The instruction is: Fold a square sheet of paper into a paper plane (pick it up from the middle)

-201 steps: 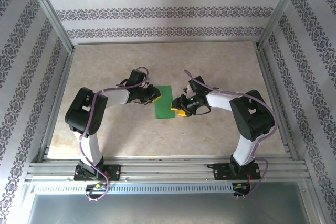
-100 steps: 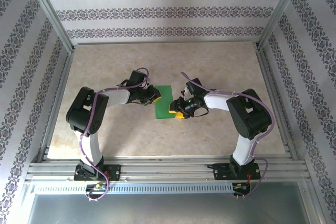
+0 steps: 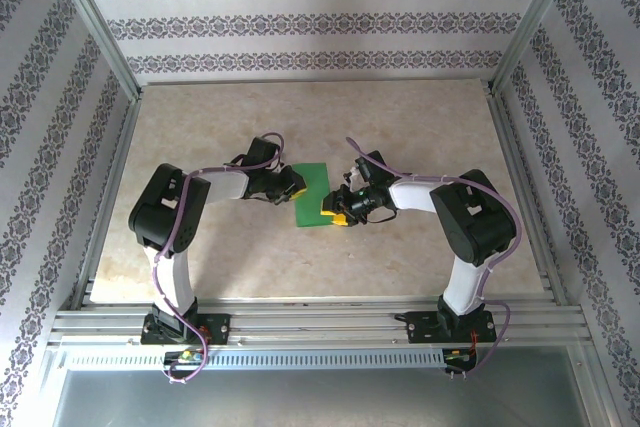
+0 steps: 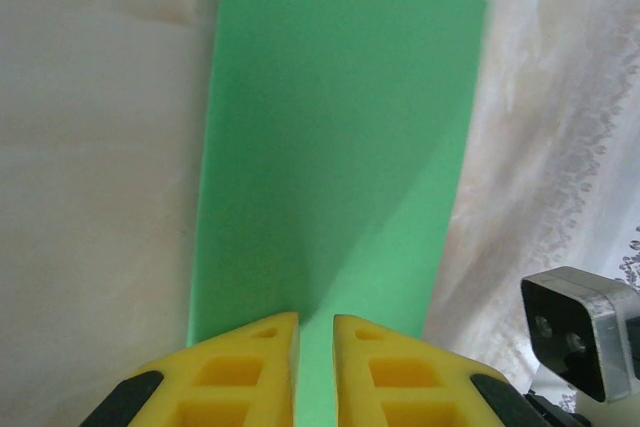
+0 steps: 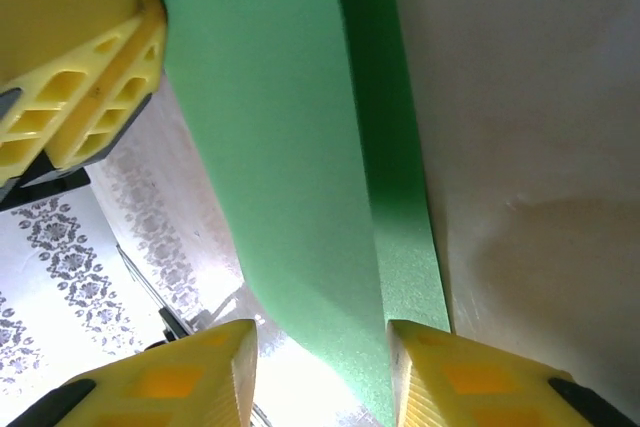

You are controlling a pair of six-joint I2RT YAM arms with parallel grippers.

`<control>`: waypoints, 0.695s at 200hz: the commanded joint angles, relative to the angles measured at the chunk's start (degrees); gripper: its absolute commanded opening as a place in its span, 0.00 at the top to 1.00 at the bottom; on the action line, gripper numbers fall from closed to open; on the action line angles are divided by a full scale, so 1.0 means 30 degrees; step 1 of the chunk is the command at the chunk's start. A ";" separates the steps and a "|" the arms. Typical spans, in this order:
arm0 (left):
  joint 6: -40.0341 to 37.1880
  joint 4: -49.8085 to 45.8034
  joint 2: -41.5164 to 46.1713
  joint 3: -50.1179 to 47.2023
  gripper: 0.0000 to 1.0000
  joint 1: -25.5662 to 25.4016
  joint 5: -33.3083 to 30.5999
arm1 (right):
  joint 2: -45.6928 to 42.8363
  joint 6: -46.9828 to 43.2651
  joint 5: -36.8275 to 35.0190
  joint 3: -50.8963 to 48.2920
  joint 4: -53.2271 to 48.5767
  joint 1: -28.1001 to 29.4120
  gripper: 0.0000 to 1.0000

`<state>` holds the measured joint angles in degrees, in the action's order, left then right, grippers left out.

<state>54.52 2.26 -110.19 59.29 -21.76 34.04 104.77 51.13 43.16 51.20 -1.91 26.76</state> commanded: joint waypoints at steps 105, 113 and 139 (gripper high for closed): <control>-0.0090 0.0433 -0.0513 -0.0490 0.83 -0.0027 0.0284 | 0.0143 -0.0170 -0.0688 -0.0397 -0.0322 -0.0279 0.76; -0.0114 0.0441 -0.0510 -0.0493 0.83 -0.0018 0.0256 | 0.0116 -0.0169 -0.0703 -0.0368 -0.0368 -0.0278 0.76; -0.0119 0.0442 -0.0584 -0.0541 0.83 -0.0016 0.0254 | -0.0002 -0.0199 -0.0876 -0.0367 -0.0578 -0.0308 0.78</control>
<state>54.50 2.48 -110.65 58.72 -21.76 34.46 104.97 51.09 41.52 50.70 -2.00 26.24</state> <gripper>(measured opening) 0.175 0.226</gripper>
